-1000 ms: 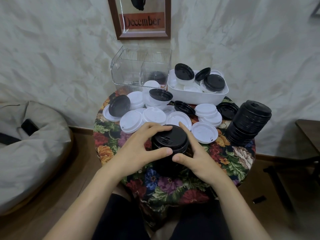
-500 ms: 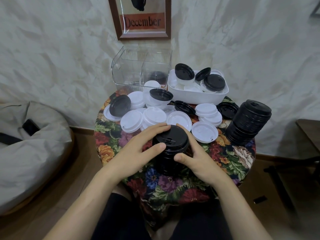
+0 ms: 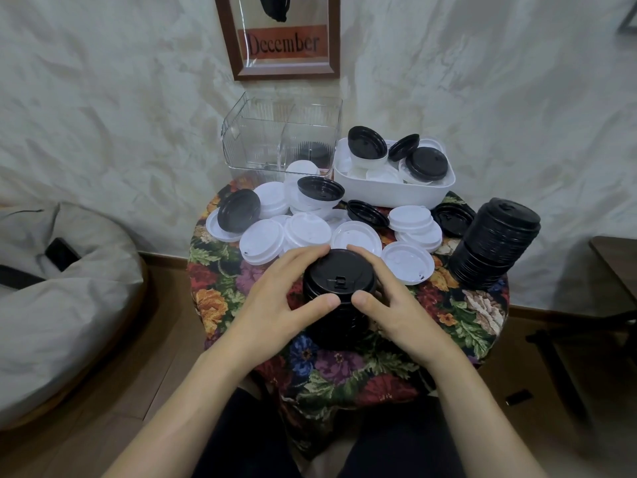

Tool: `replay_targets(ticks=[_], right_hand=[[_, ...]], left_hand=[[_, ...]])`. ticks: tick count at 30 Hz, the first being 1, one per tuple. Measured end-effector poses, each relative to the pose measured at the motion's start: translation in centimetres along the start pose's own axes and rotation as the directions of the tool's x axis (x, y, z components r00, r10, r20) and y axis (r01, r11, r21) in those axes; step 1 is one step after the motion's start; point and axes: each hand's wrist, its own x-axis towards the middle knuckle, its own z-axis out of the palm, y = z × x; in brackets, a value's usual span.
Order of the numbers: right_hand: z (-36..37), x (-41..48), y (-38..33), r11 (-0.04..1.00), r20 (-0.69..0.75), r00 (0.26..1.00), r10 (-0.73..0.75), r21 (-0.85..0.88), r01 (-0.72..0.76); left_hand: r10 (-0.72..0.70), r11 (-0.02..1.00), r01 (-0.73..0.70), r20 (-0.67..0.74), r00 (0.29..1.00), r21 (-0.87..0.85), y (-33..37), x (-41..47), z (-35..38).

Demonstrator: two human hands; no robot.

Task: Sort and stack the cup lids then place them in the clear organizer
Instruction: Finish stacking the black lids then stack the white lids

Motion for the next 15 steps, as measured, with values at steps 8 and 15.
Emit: replay_targets(ticks=[8,15], right_hand=[[-0.31,-0.02,-0.33,1.000,0.022,1.000,0.011,0.000,-0.011],[-0.07,-0.05,-0.31,0.999,-0.027,0.999,-0.034,-0.001,0.034]], left_hand=[[-0.061,0.992,0.066,0.045,0.997,-0.106,0.40,-0.72,1.07],[-0.083,0.989,0.093,0.083,0.993,-0.116,0.23,-0.65,0.79]])
